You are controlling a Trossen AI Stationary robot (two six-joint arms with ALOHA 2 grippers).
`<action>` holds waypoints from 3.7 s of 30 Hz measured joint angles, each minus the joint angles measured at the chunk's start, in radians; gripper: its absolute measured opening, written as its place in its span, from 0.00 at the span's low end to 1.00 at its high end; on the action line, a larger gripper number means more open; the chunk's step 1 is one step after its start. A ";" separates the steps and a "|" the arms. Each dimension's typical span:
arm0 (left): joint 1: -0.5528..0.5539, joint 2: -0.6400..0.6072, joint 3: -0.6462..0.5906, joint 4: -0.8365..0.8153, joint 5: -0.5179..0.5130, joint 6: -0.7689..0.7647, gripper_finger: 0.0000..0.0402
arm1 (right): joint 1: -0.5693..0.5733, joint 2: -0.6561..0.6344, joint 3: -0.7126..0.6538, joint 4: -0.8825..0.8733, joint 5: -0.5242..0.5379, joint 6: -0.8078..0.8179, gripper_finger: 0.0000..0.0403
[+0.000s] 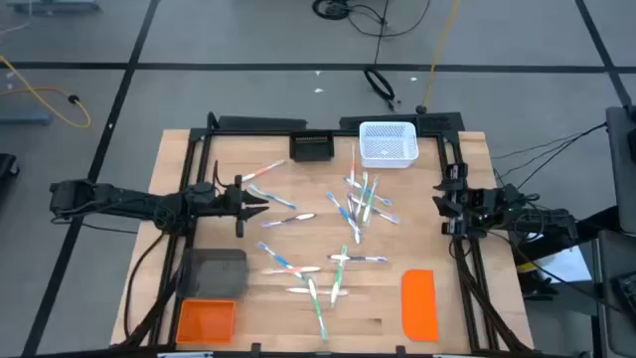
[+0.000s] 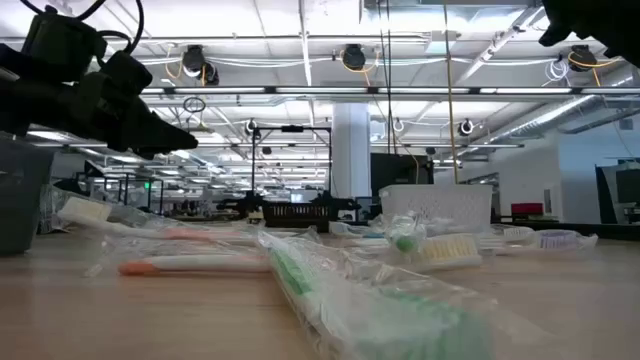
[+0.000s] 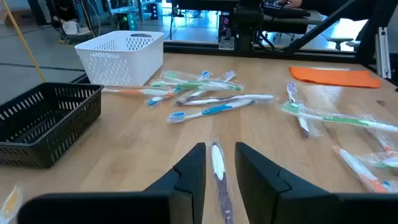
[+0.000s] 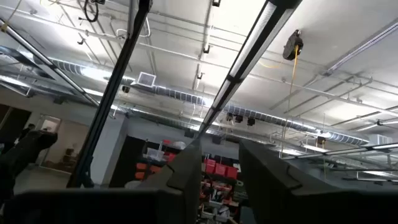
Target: Pick & Place Toothbrushes
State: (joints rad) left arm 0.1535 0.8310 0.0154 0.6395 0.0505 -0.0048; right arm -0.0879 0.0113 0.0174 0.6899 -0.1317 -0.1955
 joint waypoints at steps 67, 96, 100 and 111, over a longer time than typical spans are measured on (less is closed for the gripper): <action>0.000 0.000 0.000 0.000 0.000 0.000 0.21 | 0.000 0.000 0.000 0.000 0.000 0.000 0.25; 0.000 0.000 0.000 0.003 -0.025 -0.001 0.21 | 0.000 0.000 0.000 0.007 0.000 0.000 0.25; 0.000 0.000 0.000 0.008 -0.026 0.000 0.21 | 0.000 0.000 0.000 0.006 0.043 -0.023 0.25; 0.000 0.000 0.000 0.014 -0.026 0.000 0.21 | 0.000 0.092 0.029 0.037 0.053 0.022 0.25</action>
State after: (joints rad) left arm 0.1535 0.8307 0.0154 0.6536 0.0242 -0.0048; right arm -0.0875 0.1029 0.0460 0.7270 -0.0784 -0.1733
